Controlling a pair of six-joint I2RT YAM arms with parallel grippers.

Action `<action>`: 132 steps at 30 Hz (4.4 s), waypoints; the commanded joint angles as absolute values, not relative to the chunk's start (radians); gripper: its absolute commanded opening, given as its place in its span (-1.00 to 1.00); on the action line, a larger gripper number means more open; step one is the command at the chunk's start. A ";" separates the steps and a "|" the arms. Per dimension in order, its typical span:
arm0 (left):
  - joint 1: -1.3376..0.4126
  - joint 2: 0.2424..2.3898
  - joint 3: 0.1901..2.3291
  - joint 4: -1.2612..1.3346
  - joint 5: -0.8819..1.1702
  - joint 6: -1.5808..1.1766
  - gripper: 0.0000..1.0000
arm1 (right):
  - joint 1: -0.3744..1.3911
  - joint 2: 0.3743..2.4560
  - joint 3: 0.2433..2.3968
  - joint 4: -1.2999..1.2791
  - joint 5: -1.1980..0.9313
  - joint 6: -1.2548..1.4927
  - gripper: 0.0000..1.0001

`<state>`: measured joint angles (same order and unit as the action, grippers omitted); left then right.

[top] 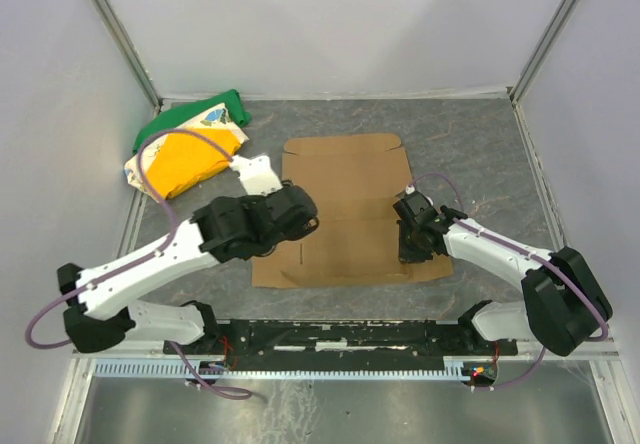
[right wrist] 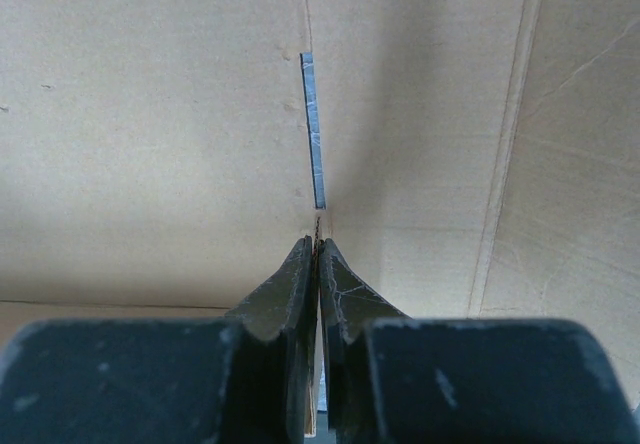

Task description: Fold the paper box

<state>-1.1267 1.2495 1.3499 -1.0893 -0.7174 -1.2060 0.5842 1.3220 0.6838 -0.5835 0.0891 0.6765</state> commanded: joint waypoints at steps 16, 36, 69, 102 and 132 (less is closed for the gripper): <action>-1.117 1.203 0.919 -1.017 -0.449 -1.573 0.54 | 0.583 1.294 0.671 -0.531 0.111 0.738 -0.75; -1.082 1.425 0.899 -0.764 -0.570 -1.390 0.27 | 0.584 1.283 0.643 -0.528 0.097 0.733 -0.75; -1.093 1.527 0.914 -0.546 -0.513 -1.099 0.32 | 0.584 1.351 0.651 -0.498 0.076 0.755 -0.76; -0.627 1.703 1.225 -0.423 -0.378 -0.437 0.09 | 0.585 1.356 0.672 -0.507 0.062 0.696 -0.72; -0.628 1.747 1.226 -0.558 -0.405 -0.333 -0.25 | 0.585 1.356 0.674 -0.494 0.043 0.688 -0.71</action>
